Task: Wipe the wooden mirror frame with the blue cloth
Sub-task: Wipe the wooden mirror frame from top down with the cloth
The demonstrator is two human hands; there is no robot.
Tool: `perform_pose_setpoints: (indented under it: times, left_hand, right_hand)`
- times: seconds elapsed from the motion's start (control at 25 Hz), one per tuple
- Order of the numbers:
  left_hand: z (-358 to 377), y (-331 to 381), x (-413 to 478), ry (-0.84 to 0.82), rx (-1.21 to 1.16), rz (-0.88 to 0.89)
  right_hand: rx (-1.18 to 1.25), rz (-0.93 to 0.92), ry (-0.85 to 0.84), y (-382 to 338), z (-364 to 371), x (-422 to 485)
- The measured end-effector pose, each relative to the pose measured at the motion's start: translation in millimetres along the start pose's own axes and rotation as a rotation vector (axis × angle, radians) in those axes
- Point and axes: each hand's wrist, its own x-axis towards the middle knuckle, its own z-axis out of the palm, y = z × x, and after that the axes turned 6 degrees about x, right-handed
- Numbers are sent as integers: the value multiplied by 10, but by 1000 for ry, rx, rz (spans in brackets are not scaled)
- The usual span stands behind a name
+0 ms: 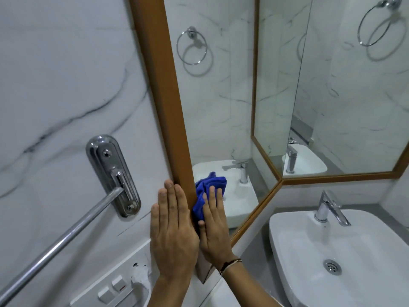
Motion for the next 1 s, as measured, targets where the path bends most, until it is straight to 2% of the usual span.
perform_pose_setpoints:
  times: [0.2, 0.32, 0.4, 0.52, 0.8, 1.0]
  left_hand:
    - [7, 24, 23, 40, -37, -11]
    - [16, 31, 31, 28, -16, -12]
    - [26, 29, 7, 26, -12, -11]
    - [59, 32, 4, 42, -21, -25]
    - [96, 109, -38, 21, -16, -67]
    - [97, 106, -90, 4, -30, -77]
  right_hand:
    - [-24, -258, 90, -376, -359, 1096]
    - [-49, -316, 181, -584, -477, 1702]
    - [-67, -320, 217, -584, -467, 1760]
    - [-80, -306, 188, -399, -357, 1309]
    - [-163, -110, -51, 222, -104, -371]
    - [-209, -50, -147, 342, -86, -800]
